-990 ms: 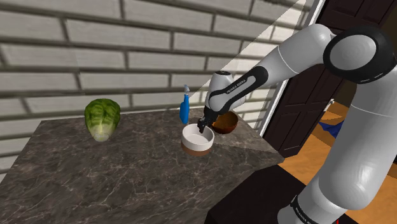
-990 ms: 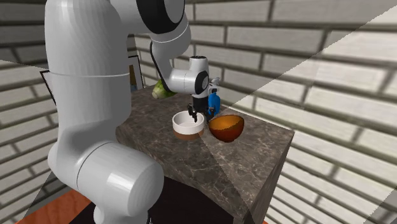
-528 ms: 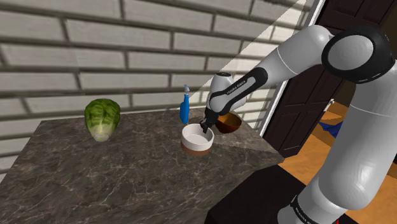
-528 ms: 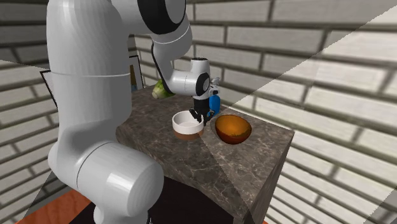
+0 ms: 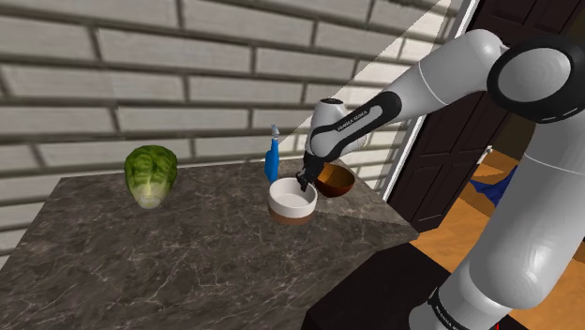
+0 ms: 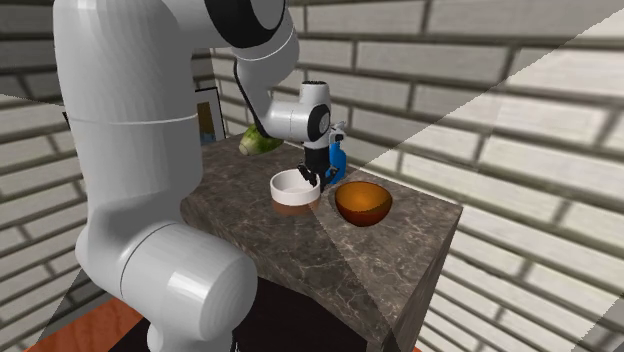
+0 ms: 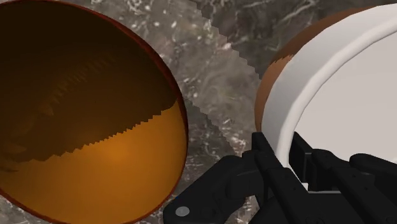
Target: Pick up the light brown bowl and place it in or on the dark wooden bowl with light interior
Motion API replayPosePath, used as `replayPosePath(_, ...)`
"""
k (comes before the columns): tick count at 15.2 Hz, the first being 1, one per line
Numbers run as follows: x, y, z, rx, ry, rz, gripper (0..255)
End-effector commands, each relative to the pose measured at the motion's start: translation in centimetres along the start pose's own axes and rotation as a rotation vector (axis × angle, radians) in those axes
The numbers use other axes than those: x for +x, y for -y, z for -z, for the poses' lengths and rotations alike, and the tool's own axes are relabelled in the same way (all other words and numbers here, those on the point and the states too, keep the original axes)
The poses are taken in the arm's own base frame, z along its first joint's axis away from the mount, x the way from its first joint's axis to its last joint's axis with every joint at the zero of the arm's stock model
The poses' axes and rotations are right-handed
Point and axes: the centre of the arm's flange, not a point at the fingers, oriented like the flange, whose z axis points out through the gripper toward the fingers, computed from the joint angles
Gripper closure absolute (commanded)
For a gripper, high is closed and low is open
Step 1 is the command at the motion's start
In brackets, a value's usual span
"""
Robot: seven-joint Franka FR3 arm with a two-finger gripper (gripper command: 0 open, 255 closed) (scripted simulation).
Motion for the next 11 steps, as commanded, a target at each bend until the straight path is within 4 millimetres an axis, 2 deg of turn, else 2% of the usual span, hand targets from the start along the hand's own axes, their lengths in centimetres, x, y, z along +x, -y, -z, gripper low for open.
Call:
replayPosePath(1, 0.1, -0.1, 1.1, 0.000, 0.000, 0.000, 255)
replayPosePath(11, 0.5, -0.2, 6.4, 0.000, 0.000, 0.000, 255)
